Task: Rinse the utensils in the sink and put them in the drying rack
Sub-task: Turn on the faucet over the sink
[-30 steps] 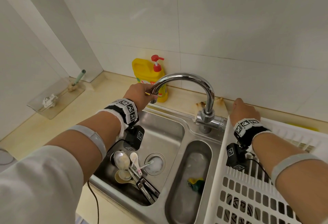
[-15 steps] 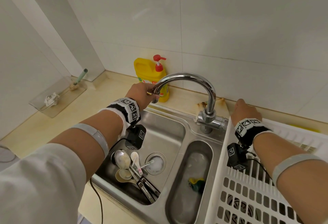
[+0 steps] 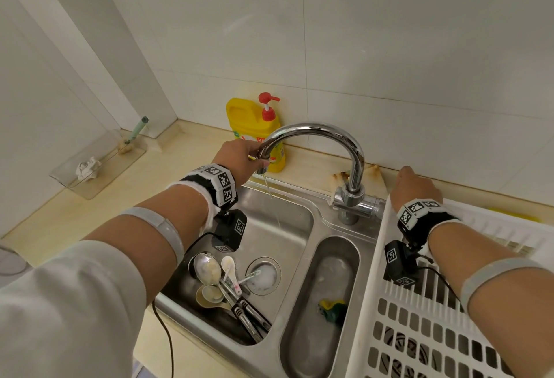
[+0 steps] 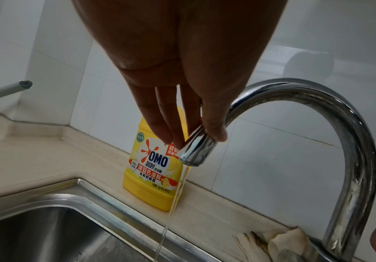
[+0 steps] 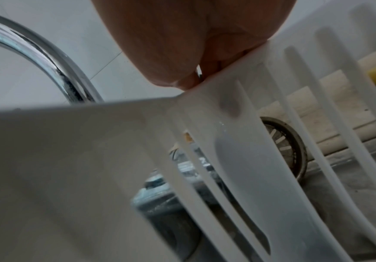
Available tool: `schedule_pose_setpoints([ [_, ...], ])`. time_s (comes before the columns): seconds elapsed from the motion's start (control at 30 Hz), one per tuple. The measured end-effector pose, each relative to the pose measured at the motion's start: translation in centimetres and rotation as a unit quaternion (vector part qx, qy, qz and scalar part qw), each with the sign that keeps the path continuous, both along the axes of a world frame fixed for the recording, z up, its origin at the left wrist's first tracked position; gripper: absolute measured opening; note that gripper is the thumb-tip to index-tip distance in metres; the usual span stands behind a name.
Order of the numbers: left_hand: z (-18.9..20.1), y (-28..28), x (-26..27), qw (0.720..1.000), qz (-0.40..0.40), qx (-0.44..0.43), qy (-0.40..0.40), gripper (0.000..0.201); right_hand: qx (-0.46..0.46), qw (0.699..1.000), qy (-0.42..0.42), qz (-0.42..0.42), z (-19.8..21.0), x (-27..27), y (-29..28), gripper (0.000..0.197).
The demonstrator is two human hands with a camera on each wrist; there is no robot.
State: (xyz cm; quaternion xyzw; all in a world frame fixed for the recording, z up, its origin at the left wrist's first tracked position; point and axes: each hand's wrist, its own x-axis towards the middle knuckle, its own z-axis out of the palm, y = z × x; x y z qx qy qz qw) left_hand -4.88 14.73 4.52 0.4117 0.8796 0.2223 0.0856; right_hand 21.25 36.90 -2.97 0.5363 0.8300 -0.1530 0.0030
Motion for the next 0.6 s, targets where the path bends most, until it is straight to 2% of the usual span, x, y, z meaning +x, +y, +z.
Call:
schedule_pose_setpoints([
  [0.6,0.05,-0.25,0.25,1.0,0.002,-0.001,-0.001,0.018,0.003,0.999,-0.014,0.029,0.73,0.32,-0.39,0.017],
])
